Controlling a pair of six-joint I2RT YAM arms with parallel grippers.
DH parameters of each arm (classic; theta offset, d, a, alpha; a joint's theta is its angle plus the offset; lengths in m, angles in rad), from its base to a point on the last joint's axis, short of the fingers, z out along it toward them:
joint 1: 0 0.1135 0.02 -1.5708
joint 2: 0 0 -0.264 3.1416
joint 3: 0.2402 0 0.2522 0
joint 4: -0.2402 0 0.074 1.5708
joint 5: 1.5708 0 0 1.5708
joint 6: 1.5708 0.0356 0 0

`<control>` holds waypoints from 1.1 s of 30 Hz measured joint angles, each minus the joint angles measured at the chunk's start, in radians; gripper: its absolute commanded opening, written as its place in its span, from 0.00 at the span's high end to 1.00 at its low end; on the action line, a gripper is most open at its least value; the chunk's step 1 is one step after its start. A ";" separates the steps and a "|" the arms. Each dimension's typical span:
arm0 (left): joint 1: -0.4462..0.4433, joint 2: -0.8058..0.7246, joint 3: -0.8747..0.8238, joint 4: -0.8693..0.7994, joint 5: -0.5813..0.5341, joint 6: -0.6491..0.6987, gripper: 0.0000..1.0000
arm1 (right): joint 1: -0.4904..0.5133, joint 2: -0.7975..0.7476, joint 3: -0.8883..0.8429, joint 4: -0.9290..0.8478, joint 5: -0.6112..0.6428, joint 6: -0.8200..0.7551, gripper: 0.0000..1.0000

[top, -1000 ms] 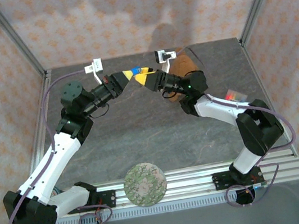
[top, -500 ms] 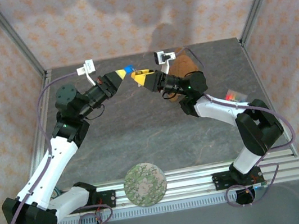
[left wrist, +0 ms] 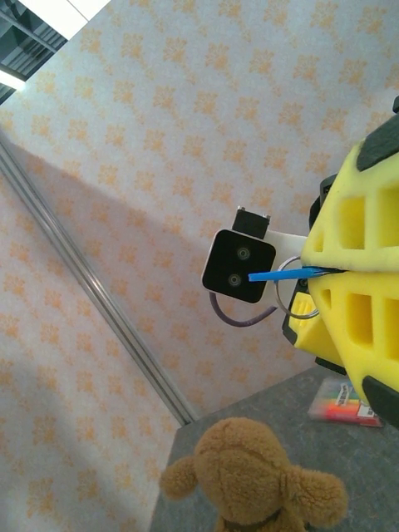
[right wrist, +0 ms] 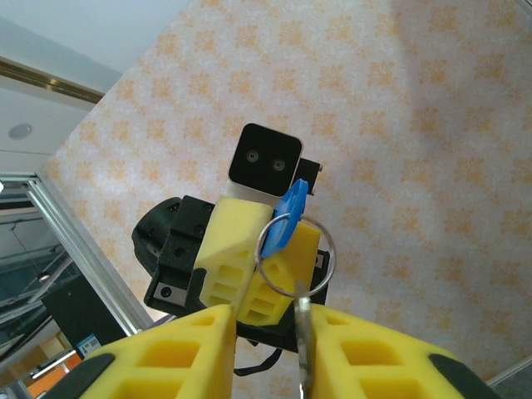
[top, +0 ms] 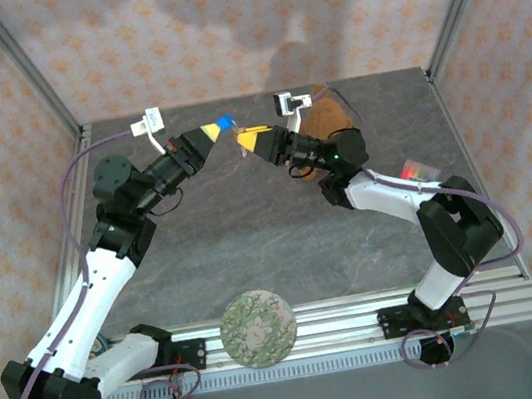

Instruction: Remove the keys from the keyring

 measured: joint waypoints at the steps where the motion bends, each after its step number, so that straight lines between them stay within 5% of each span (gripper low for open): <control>1: 0.000 0.000 -0.001 0.000 0.000 0.000 1.00 | 0.000 0.001 0.000 0.000 0.000 0.001 0.77; 5: 0.000 0.000 -0.003 0.000 0.000 0.000 1.00 | 0.000 0.005 0.000 0.000 0.002 0.012 0.74; 15: 0.000 0.000 -0.014 0.008 0.001 -0.011 1.00 | 0.000 0.043 0.014 0.003 0.008 0.054 0.31; 19: 0.000 0.009 -0.024 0.028 0.001 -0.029 1.00 | 0.002 0.043 0.019 0.009 0.042 0.042 0.22; 33: 0.000 0.034 -0.026 0.084 0.004 -0.072 1.00 | 0.020 0.061 0.061 0.010 0.081 0.015 0.29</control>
